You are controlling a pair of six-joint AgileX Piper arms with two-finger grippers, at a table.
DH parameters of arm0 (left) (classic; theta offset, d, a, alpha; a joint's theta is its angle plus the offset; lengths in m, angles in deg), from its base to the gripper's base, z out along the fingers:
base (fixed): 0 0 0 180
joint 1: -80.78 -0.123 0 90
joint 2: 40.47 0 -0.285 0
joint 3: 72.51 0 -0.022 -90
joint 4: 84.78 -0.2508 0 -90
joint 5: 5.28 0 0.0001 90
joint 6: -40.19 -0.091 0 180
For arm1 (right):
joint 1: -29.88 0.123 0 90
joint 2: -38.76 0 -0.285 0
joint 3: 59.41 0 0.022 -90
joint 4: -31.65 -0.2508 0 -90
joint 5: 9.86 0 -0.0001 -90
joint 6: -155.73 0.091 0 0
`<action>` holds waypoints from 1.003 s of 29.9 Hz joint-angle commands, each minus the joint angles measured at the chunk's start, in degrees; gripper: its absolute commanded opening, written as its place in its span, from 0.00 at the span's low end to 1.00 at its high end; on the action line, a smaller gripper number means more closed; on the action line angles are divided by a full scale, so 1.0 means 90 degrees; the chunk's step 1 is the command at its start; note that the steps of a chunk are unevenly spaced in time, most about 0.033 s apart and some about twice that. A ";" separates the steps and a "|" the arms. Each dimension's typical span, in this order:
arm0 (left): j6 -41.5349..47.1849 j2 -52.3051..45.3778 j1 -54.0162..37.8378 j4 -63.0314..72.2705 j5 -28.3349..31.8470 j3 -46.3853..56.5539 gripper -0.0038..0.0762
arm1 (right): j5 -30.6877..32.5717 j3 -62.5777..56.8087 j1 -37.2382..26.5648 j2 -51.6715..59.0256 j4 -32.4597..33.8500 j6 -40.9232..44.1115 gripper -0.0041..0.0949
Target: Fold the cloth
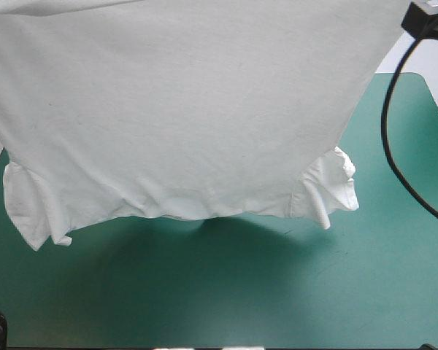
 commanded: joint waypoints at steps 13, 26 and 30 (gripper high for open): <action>-0.0067 0.1073 -0.0003 -0.0216 0.0715 -0.0294 0.04 | -0.2193 -0.0080 -0.0054 -0.0721 -0.0175 -0.0580 0.02; -0.0273 0.1676 -0.0003 0.0308 0.1907 -0.0306 0.04 | -0.4344 -0.0016 -0.0054 -0.1530 0.0125 -0.0266 0.02; -0.0287 0.1682 -0.0003 0.0248 0.2131 -0.0306 0.04 | -0.4168 0.0015 -0.0067 -0.1436 0.0296 -0.0266 0.02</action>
